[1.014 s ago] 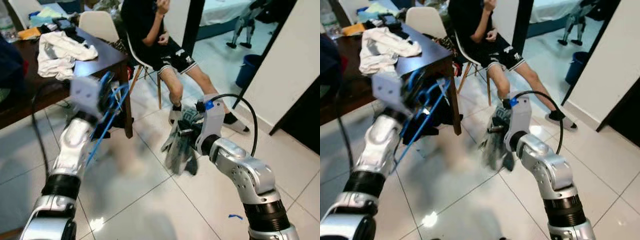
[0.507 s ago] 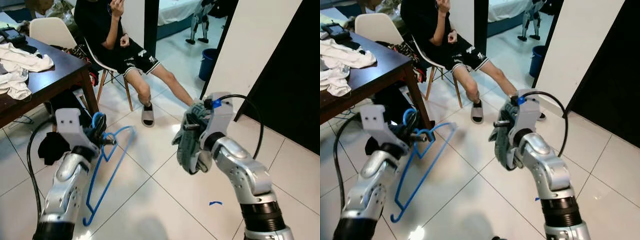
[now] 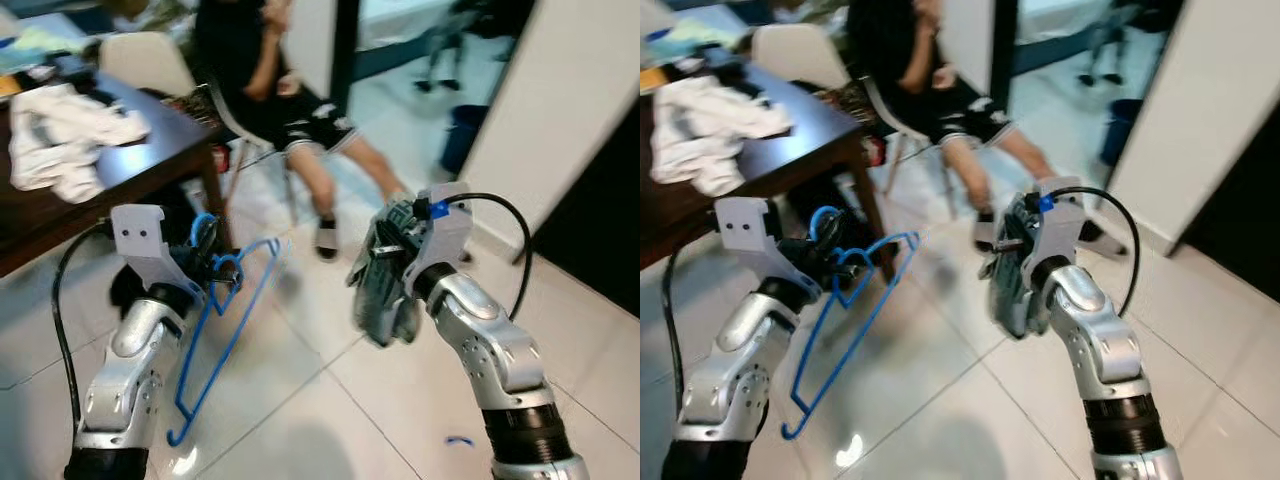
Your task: Hang hanger
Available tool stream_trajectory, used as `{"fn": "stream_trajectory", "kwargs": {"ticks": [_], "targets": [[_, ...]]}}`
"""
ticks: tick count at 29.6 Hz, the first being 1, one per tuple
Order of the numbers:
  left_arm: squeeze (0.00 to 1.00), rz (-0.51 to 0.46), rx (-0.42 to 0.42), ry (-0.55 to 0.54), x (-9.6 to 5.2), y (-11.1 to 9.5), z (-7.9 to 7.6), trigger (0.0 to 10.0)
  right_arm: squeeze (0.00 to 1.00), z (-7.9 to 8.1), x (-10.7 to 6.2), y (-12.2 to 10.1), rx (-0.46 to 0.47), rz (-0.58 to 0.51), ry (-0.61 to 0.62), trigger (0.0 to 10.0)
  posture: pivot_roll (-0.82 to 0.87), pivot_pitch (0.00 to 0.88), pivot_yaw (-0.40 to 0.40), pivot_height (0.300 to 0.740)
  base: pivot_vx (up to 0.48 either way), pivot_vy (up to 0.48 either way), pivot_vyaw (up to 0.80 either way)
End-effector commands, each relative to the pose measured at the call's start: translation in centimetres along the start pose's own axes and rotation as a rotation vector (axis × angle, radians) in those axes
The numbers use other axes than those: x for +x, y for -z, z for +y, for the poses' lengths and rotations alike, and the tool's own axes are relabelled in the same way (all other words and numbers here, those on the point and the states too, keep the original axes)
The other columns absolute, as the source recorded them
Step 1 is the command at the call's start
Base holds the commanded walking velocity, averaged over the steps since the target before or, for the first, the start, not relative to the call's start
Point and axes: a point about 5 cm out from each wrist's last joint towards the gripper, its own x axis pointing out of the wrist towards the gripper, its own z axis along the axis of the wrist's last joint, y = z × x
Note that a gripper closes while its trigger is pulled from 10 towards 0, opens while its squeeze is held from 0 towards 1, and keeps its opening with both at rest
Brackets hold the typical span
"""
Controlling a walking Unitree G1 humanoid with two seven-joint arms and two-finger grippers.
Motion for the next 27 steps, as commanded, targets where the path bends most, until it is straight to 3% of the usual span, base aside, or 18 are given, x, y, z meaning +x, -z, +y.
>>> {"fn": "stream_trajectory", "kwargs": {"ticks": [1, 2, 13, 18, 21, 24, 27], "targets": [[0.0, 0.002, -0.014, 0.02, 0.1, -0.1, -0.7, 10.0, 0.0, -0.8, -0.4, 0.2, -0.013, -0.002, 0.026, 10.0, 0.12, 0.154, -0.045, 0.74, 0.48, 0.0, 0.79], [0.0, -0.022, -0.015, 0.035, 0.3, -0.7, -1.3, 10.0, 0.0, -0.7, -0.4, 0.3, -0.017, -0.009, 0.016, 10.0, 0.12, 0.153, -0.045, 0.74, 0.48, 0.0, 0.79], [0.0, -0.048, 0.029, 0.082, 0.9, -1.7, -2.5, 10.0, 0.0, -0.8, -0.2, 0.4, -0.01, -0.016, 0.025, 10.0, 0.12, 0.153, -0.04, 0.74, 0.48, 0.0, 0.77], [0.0, -0.064, 0.021, 0.114, 1.3, -2.4, -3.3, 10.0, 0.0, -1.0, -0.1, 0.2, 0.012, -0.033, 0.049, 10.0, 0.12, 0.153, -0.039, 0.74, 0.48, 0.0, 0.0], [0.0, -0.107, 0.007, 0.231, 1.5, -3.7, -4.9, 10.0, 0.0, -1.1, 0.0, 0.1, 0.021, -0.043, 0.061, 10.0, 0.12, 0.151, -0.04, 0.74, 0.48, 0.0, 0.0], [0.0, -0.123, 0.007, 0.273, 1.6, -4.2, -5.6, 10.0, 0.0, -1.2, 0.0, 0.1, 0.026, -0.047, 0.069, 10.0, 0.13, 0.15, -0.041, 0.74, 0.48, 0.0, 0.0], [0.0, -0.151, 0.004, 0.387, 1.6, -5.2, -7.3, 10.0, 0.0, -1.4, 0.3, 0.0, 0.049, -0.043, 0.082, 10.0, 0.13, 0.149, -0.041, 0.74, 0.48, 0.0, -0.8]]}}
